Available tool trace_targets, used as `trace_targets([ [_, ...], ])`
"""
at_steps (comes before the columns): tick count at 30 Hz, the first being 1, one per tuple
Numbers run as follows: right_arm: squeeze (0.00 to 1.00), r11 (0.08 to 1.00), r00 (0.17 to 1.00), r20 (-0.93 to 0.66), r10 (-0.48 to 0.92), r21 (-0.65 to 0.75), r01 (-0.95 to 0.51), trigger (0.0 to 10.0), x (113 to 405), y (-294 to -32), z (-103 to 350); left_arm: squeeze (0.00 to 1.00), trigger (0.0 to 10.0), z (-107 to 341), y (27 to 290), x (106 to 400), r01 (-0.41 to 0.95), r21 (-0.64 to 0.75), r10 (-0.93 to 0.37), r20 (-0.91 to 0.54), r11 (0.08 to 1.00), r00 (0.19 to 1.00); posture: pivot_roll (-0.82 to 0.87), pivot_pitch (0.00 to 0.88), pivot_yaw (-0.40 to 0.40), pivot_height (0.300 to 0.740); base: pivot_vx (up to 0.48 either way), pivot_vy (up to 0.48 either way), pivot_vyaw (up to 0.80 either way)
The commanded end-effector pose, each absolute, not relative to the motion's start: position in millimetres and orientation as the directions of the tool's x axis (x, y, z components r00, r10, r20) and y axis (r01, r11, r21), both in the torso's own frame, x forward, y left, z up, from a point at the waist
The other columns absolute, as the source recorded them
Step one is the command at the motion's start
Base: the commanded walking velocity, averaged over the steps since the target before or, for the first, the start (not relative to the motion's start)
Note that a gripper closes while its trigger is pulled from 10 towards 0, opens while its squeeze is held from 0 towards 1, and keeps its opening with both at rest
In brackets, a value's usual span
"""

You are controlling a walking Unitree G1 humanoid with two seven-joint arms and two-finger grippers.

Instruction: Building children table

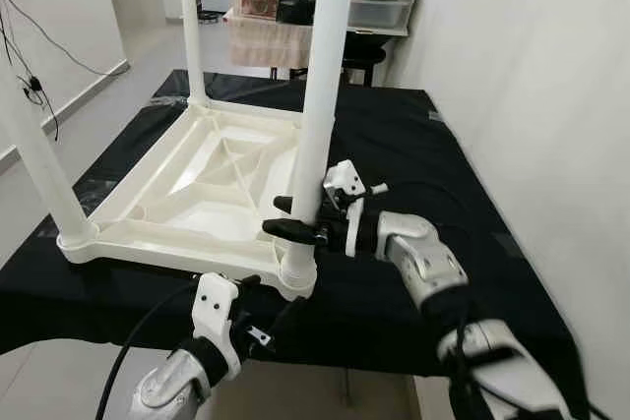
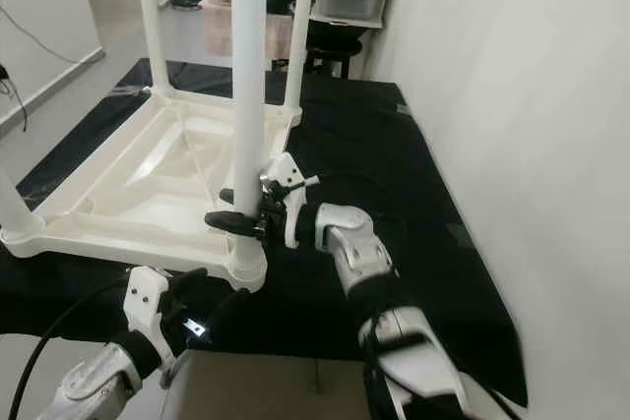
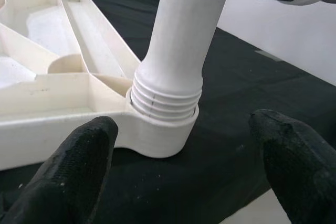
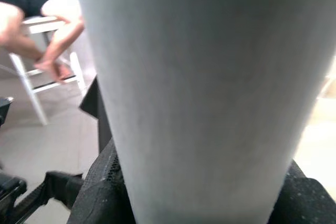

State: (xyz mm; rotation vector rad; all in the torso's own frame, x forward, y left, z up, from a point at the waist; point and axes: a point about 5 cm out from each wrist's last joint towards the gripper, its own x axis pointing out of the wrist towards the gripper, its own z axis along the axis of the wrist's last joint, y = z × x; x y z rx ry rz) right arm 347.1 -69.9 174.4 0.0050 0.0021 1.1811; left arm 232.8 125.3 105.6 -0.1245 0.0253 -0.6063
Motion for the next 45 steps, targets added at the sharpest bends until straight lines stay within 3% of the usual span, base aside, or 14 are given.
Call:
trace_targets([
  [1, 0.0, 0.531, 0.533, -0.002, 0.846, 0.075, -0.844, 0.0, 341.6, -57.6, 158.6, 0.0, 10.0, 106.8, 124.3, 231.0, 0.569, -0.116, -0.571, 0.015, 0.814, 0.821, 0.06, 0.0, -0.125, 0.74, 0.0, 0.0, 0.0],
  [3, 0.0, 0.531, 0.533, -0.002, 0.846, 0.075, -0.844, 0.0, 341.6, -57.6, 158.6, 0.0, 10.0, 106.8, 124.3, 231.0, 0.569, -0.116, -0.571, 0.015, 0.814, 0.821, 0.06, 0.0, -0.125, 0.74, 0.0, 0.0, 0.0],
  [4, 0.0, 0.732, 0.732, -0.052, 0.679, 0.123, -0.67, 0.0, 333.5, -51.3, 140.1, 0.0, 10.0, 107.6, 124.9, 230.5, 0.567, -0.116, -0.57, 0.017, 0.815, 0.822, 0.05, 0.0, -0.127, 0.74, 0.0, 0.0, 0.0],
  [9, 0.0, 0.839, 0.831, -0.118, 0.544, 0.107, -0.534, 0.0, 320.3, -44.7, 123.7, 0.0, 10.0, 108.2, 126.0, 230.9, 0.567, -0.117, -0.569, 0.019, 0.816, 0.822, 0.04, 0.0, -0.109, 0.74, 0.0, 0.0, 0.0],
  [16, 0.0, 0.835, 0.826, -0.129, 0.549, 0.111, -0.538, 0.0, 326.7, -43.1, 125.9, 0.0, 10.0, 108.4, 126.0, 232.9, 0.562, -0.12, -0.563, 0.021, 0.819, 0.826, 0.06, 0.0, -0.127, 0.74, 0.0, 0.0, 0.0],
  [17, 0.0, 0.828, 0.816, -0.142, 0.56, 0.112, -0.549, 9.2, 323.9, -39.3, 125.1, 0.0, 10.0, 108.3, 126.5, 232.8, 0.555, -0.12, -0.557, 0.022, 0.823, 0.83, 0.06, 0.0, -0.128, 0.74, 0.0, 0.0, 0.0],
  [18, 0.0, 0.831, 0.817, -0.153, 0.556, 0.111, -0.545, 9.2, 320.7, -36.3, 125.1, 0.0, 10.0, 108.3, 126.9, 232.8, 0.551, -0.12, -0.552, 0.023, 0.826, 0.833, 0.06, 0.0, -0.128, 0.74, 0.0, 0.0, 0.0],
  [19, 0.9, 0.812, 0.798, -0.152, 0.583, 0.121, -0.571, 10.0, 317.1, -32.1, 126.0, 0.0, 10.0, 108.2, 127.0, 232.7, 0.551, -0.121, -0.553, 0.022, 0.826, 0.833, 0.06, 0.0, -0.123, 0.74, 0.0, 0.0, 0.0],
  [21, 1.0, 0.779, 0.767, -0.136, 0.627, 0.127, -0.614, 10.0, 315.2, -28.3, 128.8, 0.0, 10.0, 108.1, 126.8, 232.8, 0.553, -0.123, -0.555, 0.021, 0.824, 0.831, 0.06, 0.0, -0.123, 0.74, 0.0, 0.0, 0.0],
  [29, 1.0, 0.523, 0.523, -0.012, 0.852, 0.041, -0.851, 10.0, 333.9, -39.6, 162.4, 0.0, 10.0, 107.0, 126.0, 234.9, 0.56, -0.127, -0.563, 0.018, 0.819, 0.827, 0.07, 0.0, -0.123, 0.74, 0.0, 0.0, 0.0],
  [30, 0.08, 0.47, 0.47, -0.012, 0.882, 0.018, -0.882, 10.0, 338.5, -45.2, 168.2, 0.0, 10.0, 106.7, 126.0, 235.2, 0.56, -0.127, -0.562, 0.018, 0.819, 0.827, 0.07, 0.0, -0.124, 0.74, 0.0, 0.0, 0.0],
  [41, 0.0, 0.235, 0.234, -0.064, 0.97, 0.005, -0.972, 10.0, 350.4, -66.5, 183.1, 0.0, 10.0, 105.1, 126.2, 236.0, 0.558, -0.126, -0.561, 0.012, 0.82, 0.828, 0.08, 0.0, -0.124, 0.74, 0.0, 0.0, 0.0],
  [42, 0.0, 0.218, 0.216, -0.064, 0.974, 0.016, -0.976, 3.1, 351.4, -68.5, 183.2, 0.0, 10.0, 104.9, 126.3, 235.8, 0.558, -0.126, -0.561, 0.011, 0.82, 0.828, 0.08, 0.0, -0.125, 0.74, 0.0, 0.0, 0.0],
  [45, 0.0, 0.208, 0.207, -0.063, 0.976, 0.024, -0.978, 1.3, 352.8, -70.2, 182.9, 0.0, 10.0, 104.8, 126.3, 235.8, 0.558, -0.126, -0.561, 0.011, 0.82, 0.828, 0.08, 0.0, -0.125, 0.74, 0.0, 0.0, 0.0],
])
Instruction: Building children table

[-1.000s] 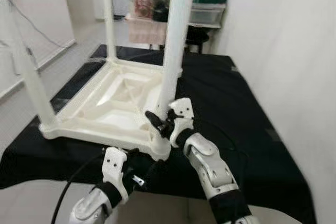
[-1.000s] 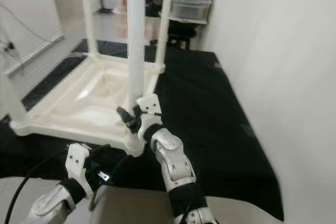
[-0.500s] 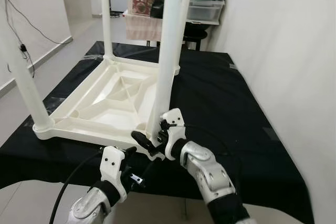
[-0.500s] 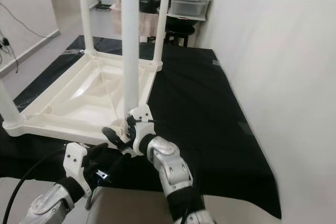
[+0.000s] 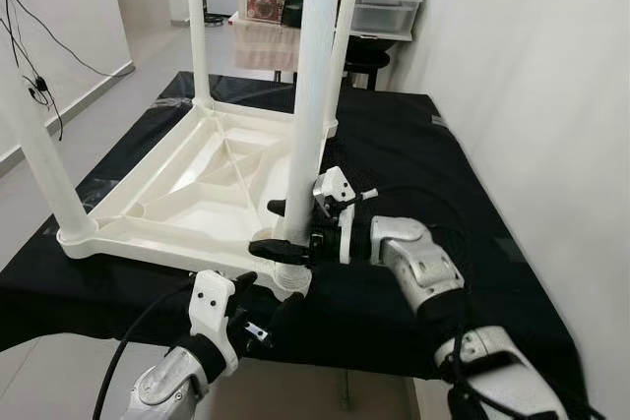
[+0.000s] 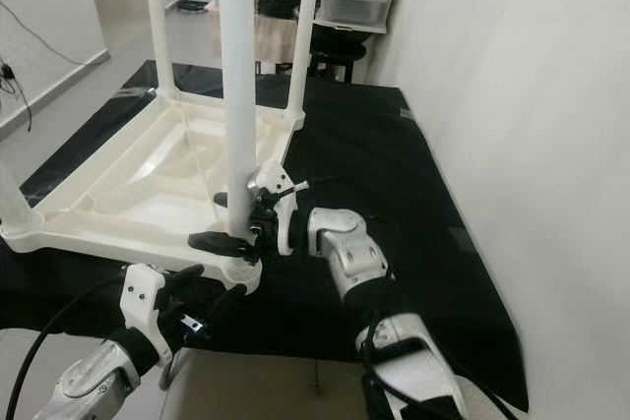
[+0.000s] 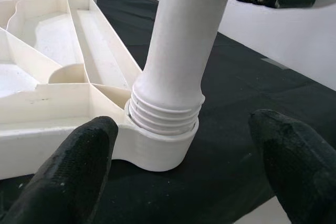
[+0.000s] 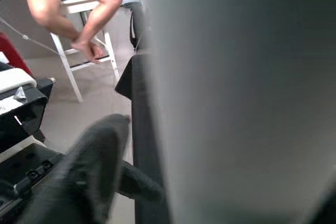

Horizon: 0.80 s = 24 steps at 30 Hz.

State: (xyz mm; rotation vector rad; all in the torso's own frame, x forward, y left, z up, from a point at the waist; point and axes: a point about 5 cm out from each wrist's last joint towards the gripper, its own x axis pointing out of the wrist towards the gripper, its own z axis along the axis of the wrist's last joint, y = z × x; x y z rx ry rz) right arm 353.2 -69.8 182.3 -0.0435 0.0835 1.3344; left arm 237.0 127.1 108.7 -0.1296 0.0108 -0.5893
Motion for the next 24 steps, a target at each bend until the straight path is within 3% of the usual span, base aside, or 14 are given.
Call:
trace_targets([
  [1, 0.0, 0.206, 0.204, -0.063, 0.977, 0.029, -0.978, 0.0, 353.5, -71.9, 181.9, 0.0, 10.0, 104.7, 126.3, 235.8, 0.558, -0.126, -0.561, 0.01, 0.82, 0.828, 0.08, 0.0, -0.125, 0.74, 0.0, 0.0, 0.0],
  [9, 0.0, 0.254, 0.253, -0.05, 0.966, 0.027, -0.967, 0.0, 354.9, -78.8, 175.0, 0.0, 10.0, 105.2, 126.6, 234.7, 0.559, -0.129, -0.562, 0.012, 0.819, 0.827, 0.08, 0.0, -0.117, 0.74, 0.0, 0.0, 0.0],
  [12, 0.0, 0.381, 0.379, -0.085, 0.921, 0.007, -0.924, 0.0, 357.1, -88.6, 164.5, 0.0, 10.0, 106.4, 126.7, 233.1, 0.56, -0.129, -0.564, 0.013, 0.818, 0.826, 0.07, 0.0, -0.114, 0.74, 0.0, 0.0, 0.0],
  [16, 0.0, 0.422, 0.419, -0.099, 0.902, 0.001, -0.907, 0.0, 357.4, -91.8, 161.0, 0.0, 10.0, 106.7, 126.6, 232.6, 0.561, -0.13, -0.564, 0.014, 0.818, 0.826, 0.07, 0.0, -0.114, 0.74, 0.0, 0.0, 0.0],
  [17, 0.0, 0.554, 0.547, -0.136, 0.826, 0.015, -0.832, 0.0, 357.1, -95.0, 151.2, 0.0, 10.0, 106.7, 126.7, 231.7, 0.561, -0.129, -0.564, 0.014, 0.818, 0.826, 0.08, 0.0, -0.129, 0.74, 0.0, 0.0, 0.0],
  [18, 0.0, 0.749, 0.735, -0.147, 0.662, 0.131, -0.649, 0.0, 344.1, -85.5, 134.1, 0.0, 10.0, 107.4, 128.2, 230.6, 0.558, -0.127, -0.561, 0.015, 0.82, 0.827, 0.08, 0.0, -0.136, 0.74, 0.0, 0.0, 0.0],
  [19, 0.0, 0.749, 0.735, -0.147, 0.662, 0.131, -0.649, 0.0, 344.1, -85.5, 134.1, 0.0, 10.0, 107.4, 128.2, 230.6, 0.558, -0.127, -0.561, 0.015, 0.82, 0.827, 0.08, 0.0, -0.136, 0.74, 0.0, 0.0, 0.0],
  [20, 0.0, 0.822, 0.8, -0.196, 0.567, 0.195, -0.535, 0.0, 323.2, -74.5, 116.6, 0.0, 10.0, 107.7, 129.0, 229.9, 0.555, -0.126, -0.558, 0.016, 0.822, 0.83, 0.08, 0.0, -0.126, 0.74, 0.0, 0.0, 0.0],
  [22, 0.0, 0.85, 0.811, -0.257, 0.526, 0.202, -0.487, 0.0, 310.2, -65.7, 104.7, 0.0, 10.0, 107.2, 128.9, 229.6, 0.555, -0.118, -0.558, 0.013, 0.823, 0.83, 0.07, 0.0, -0.117, 0.74, 0.0, 0.0, 0.0],
  [24, 0.0, 0.861, 0.829, -0.24, 0.506, 0.208, -0.465, 0.0, 312.9, -64.5, 107.3, 0.0, 10.0, 106.7, 128.5, 229.9, 0.557, -0.114, -0.56, 0.009, 0.822, 0.828, 0.08, 0.0, -0.116, 0.74, 0.0, 0.0, 0.0],
])
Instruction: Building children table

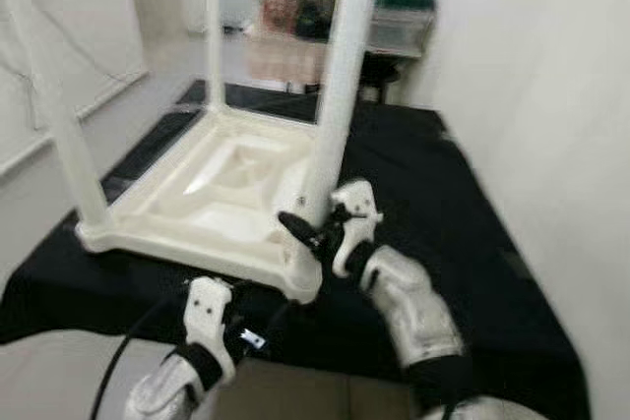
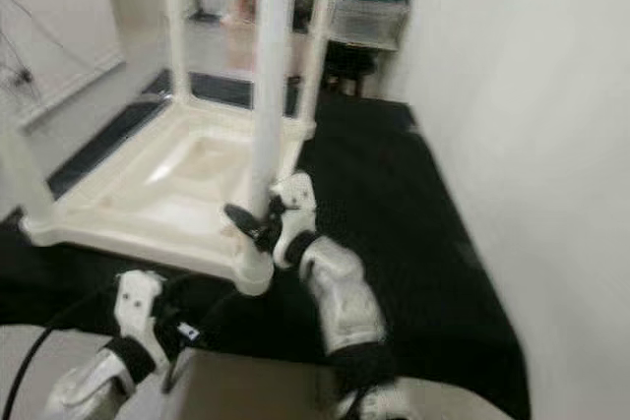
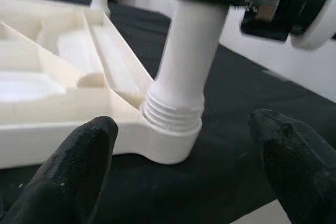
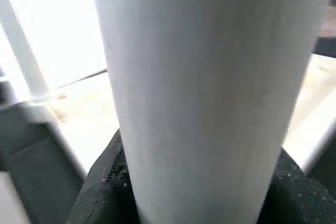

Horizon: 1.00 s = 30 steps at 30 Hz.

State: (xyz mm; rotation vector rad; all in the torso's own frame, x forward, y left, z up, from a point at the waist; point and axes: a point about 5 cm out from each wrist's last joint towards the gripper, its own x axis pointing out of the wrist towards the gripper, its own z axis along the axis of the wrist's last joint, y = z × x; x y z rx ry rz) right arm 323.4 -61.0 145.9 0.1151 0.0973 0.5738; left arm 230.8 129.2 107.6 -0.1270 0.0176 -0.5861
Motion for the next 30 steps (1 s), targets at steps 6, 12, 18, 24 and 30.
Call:
trace_targets([
  [6, 0.0, 0.871, 0.849, -0.207, 0.486, 0.197, -0.45, 0.0, 330.1, -67.9, 113.7, 0.0, 10.0, 105.6, 126.4, 231.4, 0.577, -0.109, -0.58, 0.0, 0.81, 0.814, 0.08, 0.0, -0.126, 0.74, 0.0, 0.0, 0.0],
  [12, 0.0, 0.901, 0.86, -0.271, 0.432, 0.174, -0.398, 10.0, 316.1, -57.9, 109.4, 0.0, 10.0, 105.3, 127.7, 232.0, 0.56, -0.108, -0.563, 0.005, 0.821, 0.826, 0.08, 0.0, -0.121, 0.74, 0.0, 0.0, 0.0],
  [18, 1.0, 0.853, 0.835, -0.198, 0.514, 0.222, -0.472, 10.0, 320.1, -59.7, 121.8, 0.0, 10.0, 105.4, 127.6, 232.4, 0.57, -0.109, -0.573, 0.002, 0.814, 0.819, 0.07, 0.0, -0.109, 0.74, 0.0, 0.0, 0.0],
  [24, 0.0, 0.509, 0.509, -0.038, 0.86, 0.135, -0.85, 10.0, 325.4, -53.3, 146.7, 0.0, 10.0, 106.9, 127.7, 234.0, 0.578, -0.084, -0.579, 0.015, 0.812, 0.815, 0.07, 0.0, -0.105, 0.74, 0.0, 0.0, 0.0],
  [30, 0.0, 0.362, 0.36, -0.037, 0.932, 0.105, -0.926, 10.0, 333.1, -57.4, 154.7, 0.0, 10.0, 108.4, 127.0, 233.1, 0.578, -0.058, -0.577, 0.037, 0.814, 0.816, 0.09, 0.0, -0.116, 0.74, 0.0, 0.0, 0.0],
])
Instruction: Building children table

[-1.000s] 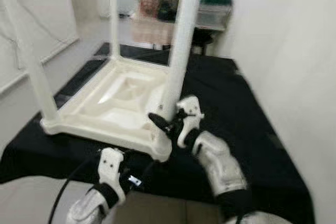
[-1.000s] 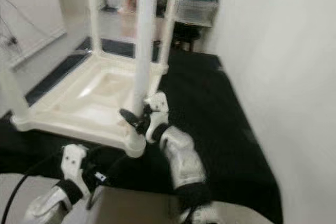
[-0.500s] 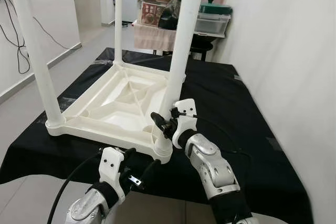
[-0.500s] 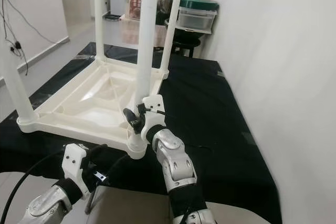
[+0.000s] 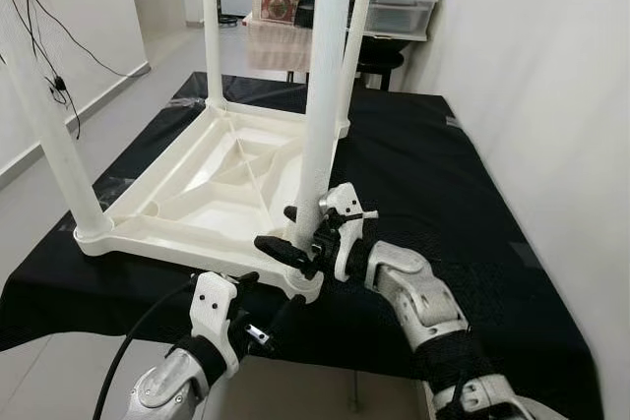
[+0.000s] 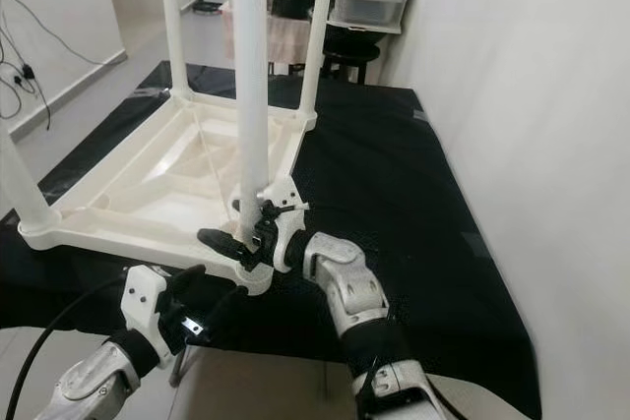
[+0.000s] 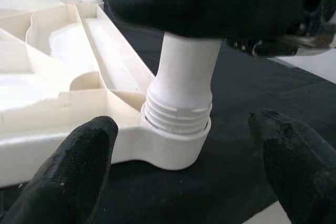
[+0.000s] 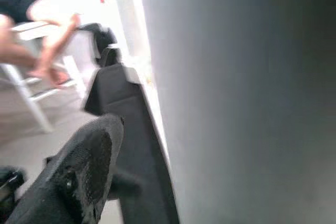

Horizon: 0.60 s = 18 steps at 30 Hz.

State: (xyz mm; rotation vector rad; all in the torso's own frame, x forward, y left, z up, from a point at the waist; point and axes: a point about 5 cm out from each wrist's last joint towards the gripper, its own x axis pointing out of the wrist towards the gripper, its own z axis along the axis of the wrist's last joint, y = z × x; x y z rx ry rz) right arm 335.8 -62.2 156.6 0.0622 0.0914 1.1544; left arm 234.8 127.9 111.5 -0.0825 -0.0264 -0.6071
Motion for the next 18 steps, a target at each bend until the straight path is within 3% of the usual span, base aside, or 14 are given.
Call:
trace_targets([
  [1, 0.0, 0.301, 0.3, -0.029, 0.953, 0.126, -0.945, 10.0, 336.0, -59.1, 155.9, 0.0, 10.0, 108.5, 126.9, 233.1, 0.574, -0.053, -0.573, 0.041, 0.817, 0.819, 0.1, 0.0, -0.119, 0.74, 0.0, 0.0, 0.0],
  [2, 0.0, 0.301, 0.3, -0.029, 0.953, 0.126, -0.945, 10.0, 336.0, -59.1, 155.9, 0.0, 10.0, 108.5, 126.9, 233.1, 0.574, -0.053, -0.573, 0.041, 0.817, 0.819, 0.1, 0.0, -0.119, 0.74, 0.0, 0.0, 0.0],
  [3, 0.0, 0.234, 0.231, -0.034, 0.972, 0.151, -0.96, 10.0, 338.7, -63.0, 153.1, 0.0, 10.0, 108.2, 126.4, 233.2, 0.576, -0.045, -0.574, 0.039, 0.816, 0.818, 0.1, 0.0, -0.12, 0.74, 0.0, 0.0, 0.0],
  [5, 0.0, 0.234, 0.231, -0.034, 0.972, 0.151, -0.96, 10.0, 338.7, -63.0, 153.1, 0.0, 10.0, 108.2, 126.4, 233.2, 0.576, -0.045, -0.574, 0.039, 0.816, 0.818, 0.1, 0.0, -0.12, 0.74, 0.0, 0.0, 0.0],
  [6, 0.0, 0.191, 0.189, -0.029, 0.982, 0.16, -0.969, 0.0, 342.2, -67.7, 153.5, 0.0, 10.0, 107.8, 126.0, 233.1, 0.577, -0.045, -0.576, 0.04, 0.816, 0.817, 0.11, 0.0, -0.121, 0.74, 0.0, 0.0, 0.0],
  [11, 0.0, 0.178, 0.178, -0.017, 0.984, 0.152, -0.972, 0.0, 344.6, -71.3, 156.2, 0.0, 10.0, 107.6, 125.8, 232.6, 0.577, -0.048, -0.576, 0.041, 0.815, 0.816, 0.11, 0.0, -0.122, 0.74, 0.0, 0.0, 0.0],
  [18, 0.0, 0.267, 0.269, 0.0, 0.963, 0.096, -0.959, 0.0, 348.0, -81.3, 159.0, 0.0, 10.0, 108.4, 125.5, 230.5, 0.576, -0.055, -0.575, 0.046, 0.815, 0.817, 0.1, 0.0, -0.117, 0.74, 0.0, 0.0, 0.0],
])
